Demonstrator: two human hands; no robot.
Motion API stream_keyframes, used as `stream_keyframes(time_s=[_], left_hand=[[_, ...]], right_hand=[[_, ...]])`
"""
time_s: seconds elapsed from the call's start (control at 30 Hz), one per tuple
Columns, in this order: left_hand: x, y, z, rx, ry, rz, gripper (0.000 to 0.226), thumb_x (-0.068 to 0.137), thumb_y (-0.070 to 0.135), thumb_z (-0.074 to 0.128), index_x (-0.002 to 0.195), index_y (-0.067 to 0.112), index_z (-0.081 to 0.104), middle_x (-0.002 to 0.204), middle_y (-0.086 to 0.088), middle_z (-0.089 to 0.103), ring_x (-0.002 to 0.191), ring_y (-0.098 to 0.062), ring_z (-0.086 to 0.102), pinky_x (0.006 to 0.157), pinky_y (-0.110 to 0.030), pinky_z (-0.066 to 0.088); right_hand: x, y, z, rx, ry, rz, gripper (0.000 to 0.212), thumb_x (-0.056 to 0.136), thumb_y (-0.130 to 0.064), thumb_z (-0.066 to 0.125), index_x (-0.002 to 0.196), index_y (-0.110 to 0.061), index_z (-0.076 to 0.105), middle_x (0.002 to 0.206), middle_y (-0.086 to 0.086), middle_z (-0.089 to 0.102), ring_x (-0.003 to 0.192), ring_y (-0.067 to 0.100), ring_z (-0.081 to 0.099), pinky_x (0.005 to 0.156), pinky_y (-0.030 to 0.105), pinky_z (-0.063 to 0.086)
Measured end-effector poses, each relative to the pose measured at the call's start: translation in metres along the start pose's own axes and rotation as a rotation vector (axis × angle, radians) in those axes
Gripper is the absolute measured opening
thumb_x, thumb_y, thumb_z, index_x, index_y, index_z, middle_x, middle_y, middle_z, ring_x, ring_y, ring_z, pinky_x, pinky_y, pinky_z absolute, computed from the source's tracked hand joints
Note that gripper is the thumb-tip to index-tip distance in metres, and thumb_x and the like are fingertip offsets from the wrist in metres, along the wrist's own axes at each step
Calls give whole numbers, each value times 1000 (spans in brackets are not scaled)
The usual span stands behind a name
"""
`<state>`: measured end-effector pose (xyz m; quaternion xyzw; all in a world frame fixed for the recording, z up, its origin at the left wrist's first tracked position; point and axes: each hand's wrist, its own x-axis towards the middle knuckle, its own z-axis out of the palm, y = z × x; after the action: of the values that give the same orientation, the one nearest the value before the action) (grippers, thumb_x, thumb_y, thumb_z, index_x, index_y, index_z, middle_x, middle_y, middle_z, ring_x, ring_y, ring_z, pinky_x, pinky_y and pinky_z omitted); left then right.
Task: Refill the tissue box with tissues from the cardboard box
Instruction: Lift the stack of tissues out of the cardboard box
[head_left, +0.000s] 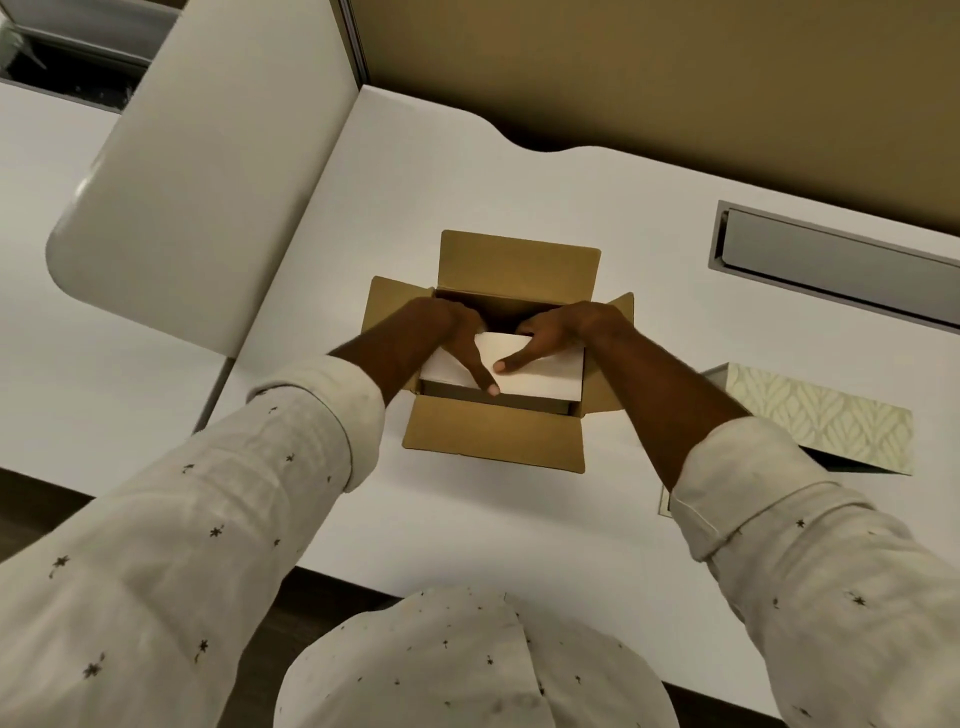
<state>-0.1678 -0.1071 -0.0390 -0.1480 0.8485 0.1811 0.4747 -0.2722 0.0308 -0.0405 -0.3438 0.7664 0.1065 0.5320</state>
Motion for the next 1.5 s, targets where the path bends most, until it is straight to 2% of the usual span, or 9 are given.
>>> stream_keyframes(time_s=[0.27, 0.53, 0.67, 0.77, 0.9, 1.0, 1.2, 1.37, 1.5], left_hand=[[-4, 1, 0, 74, -103, -41, 111, 53, 83, 74, 143, 25, 47, 140, -2, 59, 124, -28, 59, 108, -44, 49], [-7, 1, 5, 135, -125, -6, 114, 50, 85, 74, 145, 27, 44, 141, -2, 58, 125, -28, 58, 107, -46, 50], [-10, -4, 12, 172, -61, 68, 109, 54, 84, 73, 143, 27, 47, 141, -1, 58, 123, -25, 59, 103, -41, 51], [-12, -6, 14, 186, -38, 101, 108, 56, 83, 73, 144, 26, 47, 142, -1, 58, 125, -25, 58, 103, -40, 51], [-14, -7, 12, 183, -7, 120, 109, 57, 83, 73, 145, 24, 46, 145, -2, 56, 127, -25, 57, 105, -40, 50], [-14, -8, 13, 188, -4, 124, 113, 57, 83, 72, 148, 22, 42, 149, -3, 53, 130, -26, 55, 109, -43, 48], [-14, -7, 11, 204, -65, 164, 116, 56, 83, 73, 151, 28, 37, 152, 0, 49, 134, -26, 51, 112, -44, 45], [-13, -2, 19, 222, -119, 166, 111, 57, 80, 75, 149, 30, 38, 151, 0, 49, 133, -27, 52, 110, -44, 46], [-14, -3, 22, 223, -137, 159, 112, 57, 78, 77, 149, 29, 37, 152, 0, 48, 136, -27, 50, 112, -45, 44]], right_hand=[[10, -4, 25, 212, -112, -15, 83, 77, -68, 72, 144, -25, 47, 138, 6, 61, 120, 27, 63, 108, 47, 50], [5, -3, 29, 328, -88, -49, 83, 73, -69, 75, 139, -25, 49, 134, 6, 60, 118, 27, 62, 107, 48, 51], [8, -6, 37, 325, -98, -35, 91, 72, -71, 74, 144, -24, 45, 136, 6, 60, 119, 26, 63, 107, 48, 51], [8, -5, 37, 370, -125, -19, 88, 69, -72, 75, 138, -23, 50, 130, 6, 65, 116, 27, 66, 106, 49, 53], [11, -6, 40, 379, -214, -3, 73, 73, -72, 73, 120, -17, 66, 116, 7, 75, 105, 24, 73, 97, 42, 58], [14, -7, 47, 409, -209, -7, 59, 75, -69, 73, 108, -20, 66, 109, 4, 74, 99, 21, 72, 83, 35, 59], [9, -8, 48, 402, -153, -114, 60, 75, -69, 73, 119, -31, 56, 107, -4, 70, 95, 16, 71, 68, 27, 58], [9, -8, 53, 397, -117, -155, 64, 75, -69, 73, 123, -32, 51, 104, -8, 66, 96, 17, 69, 71, 28, 57], [11, -9, 56, 410, -97, -168, 73, 69, -71, 77, 123, -32, 49, 110, -6, 65, 98, 16, 68, 74, 28, 58]])
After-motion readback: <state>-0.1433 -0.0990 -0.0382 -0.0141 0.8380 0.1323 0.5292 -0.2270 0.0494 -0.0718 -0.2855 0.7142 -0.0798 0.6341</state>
